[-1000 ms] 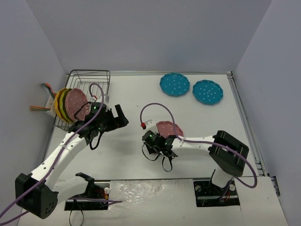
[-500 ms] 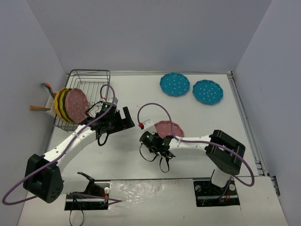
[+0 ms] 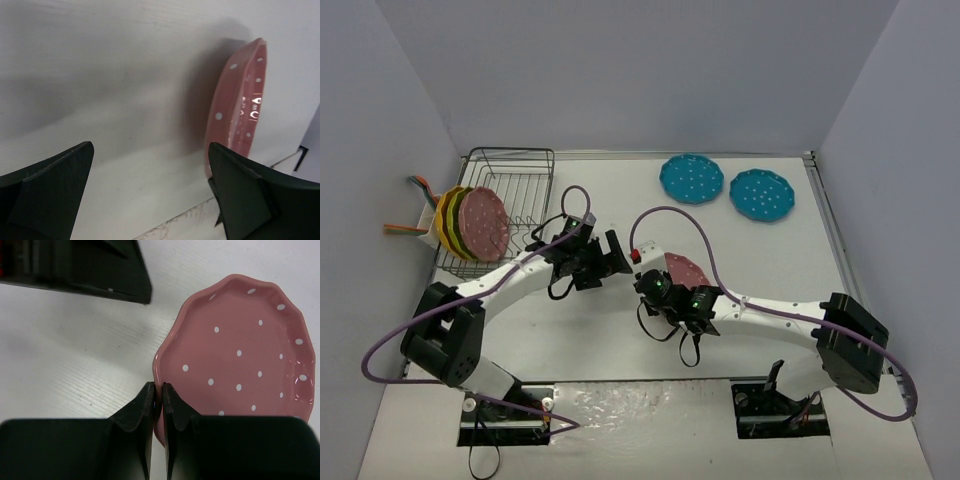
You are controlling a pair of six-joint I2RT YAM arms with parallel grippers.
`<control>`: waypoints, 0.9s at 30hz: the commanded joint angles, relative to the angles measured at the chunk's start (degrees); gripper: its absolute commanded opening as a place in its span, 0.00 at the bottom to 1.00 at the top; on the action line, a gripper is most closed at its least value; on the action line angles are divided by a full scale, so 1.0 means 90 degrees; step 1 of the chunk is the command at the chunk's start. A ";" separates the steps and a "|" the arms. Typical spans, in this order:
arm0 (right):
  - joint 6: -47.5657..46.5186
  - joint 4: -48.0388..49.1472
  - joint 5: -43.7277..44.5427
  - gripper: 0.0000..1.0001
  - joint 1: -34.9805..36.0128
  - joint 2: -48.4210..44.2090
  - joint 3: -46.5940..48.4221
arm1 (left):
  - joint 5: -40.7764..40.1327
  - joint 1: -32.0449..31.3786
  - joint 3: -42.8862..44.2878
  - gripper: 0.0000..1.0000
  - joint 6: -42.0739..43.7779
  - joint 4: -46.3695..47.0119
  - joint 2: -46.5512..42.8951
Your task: Load the plates into the dish rack
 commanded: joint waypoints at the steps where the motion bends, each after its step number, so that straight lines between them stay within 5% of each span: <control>1: -0.0134 0.0759 0.0206 0.00 -0.0011 -0.0239 -0.0035 | 0.0529 -0.0203 0.0678 0.97 -0.0483 0.0775 0.0100; 20: -0.0149 0.1284 0.0504 0.00 -0.0094 -0.0566 -0.0336 | 0.1304 -0.0626 0.1005 0.95 -0.1391 0.1386 0.1427; 23: -0.0105 0.1364 0.0514 0.00 -0.0111 -0.0694 -0.0445 | 0.1311 -0.0656 0.1033 0.86 -0.1457 0.1417 0.1469; 27: -0.0090 0.1427 0.0514 0.00 -0.0138 -0.0799 -0.0528 | 0.1304 -0.0712 0.1075 0.60 -0.1480 0.1472 0.1498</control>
